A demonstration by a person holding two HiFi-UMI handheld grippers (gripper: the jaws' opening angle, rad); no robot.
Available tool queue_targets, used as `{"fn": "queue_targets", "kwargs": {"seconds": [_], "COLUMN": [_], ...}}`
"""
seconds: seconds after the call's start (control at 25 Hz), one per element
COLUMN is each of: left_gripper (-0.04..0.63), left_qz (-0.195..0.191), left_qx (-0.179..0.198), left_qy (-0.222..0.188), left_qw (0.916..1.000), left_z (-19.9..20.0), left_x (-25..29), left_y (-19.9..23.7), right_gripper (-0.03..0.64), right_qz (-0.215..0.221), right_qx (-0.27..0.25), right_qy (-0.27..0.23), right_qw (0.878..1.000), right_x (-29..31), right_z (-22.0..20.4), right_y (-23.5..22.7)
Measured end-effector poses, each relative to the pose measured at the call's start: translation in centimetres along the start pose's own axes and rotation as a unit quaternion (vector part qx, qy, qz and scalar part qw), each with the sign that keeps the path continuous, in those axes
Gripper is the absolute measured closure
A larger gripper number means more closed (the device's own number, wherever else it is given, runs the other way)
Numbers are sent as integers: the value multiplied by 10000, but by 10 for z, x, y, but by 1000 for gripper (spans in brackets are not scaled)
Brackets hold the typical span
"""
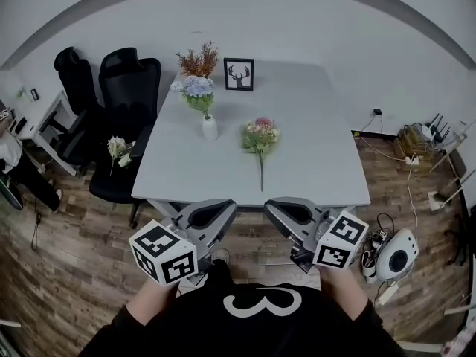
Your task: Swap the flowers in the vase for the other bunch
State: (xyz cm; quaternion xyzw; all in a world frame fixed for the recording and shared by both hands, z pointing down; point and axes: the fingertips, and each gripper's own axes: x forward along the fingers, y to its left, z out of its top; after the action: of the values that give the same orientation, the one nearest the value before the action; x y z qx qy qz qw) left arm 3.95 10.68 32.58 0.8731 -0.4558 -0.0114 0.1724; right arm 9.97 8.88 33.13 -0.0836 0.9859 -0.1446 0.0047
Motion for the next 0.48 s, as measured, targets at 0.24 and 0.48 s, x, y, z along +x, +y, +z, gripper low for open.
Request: {"fn": "queue_targets", "kwargs": {"seconds": [0.24,0.48], "left_gripper": [586,584], "left_qz": [-34,-117], "left_qx": [-26,18], "left_qy": [33,60], "left_qw": [10000,9999], "left_z": [-9,-13], "left_x": [-3,-4], "left_y": [-15,-25], "right_gripper": [611,611], "right_qz": [-39,-112], "right_qx": [-52,-50], "right_qy": [-7,21], "right_qw": [10000,9999], "right_x": [-14,-20], "right_z": [-6,-10], "right_y": [11,16]}}
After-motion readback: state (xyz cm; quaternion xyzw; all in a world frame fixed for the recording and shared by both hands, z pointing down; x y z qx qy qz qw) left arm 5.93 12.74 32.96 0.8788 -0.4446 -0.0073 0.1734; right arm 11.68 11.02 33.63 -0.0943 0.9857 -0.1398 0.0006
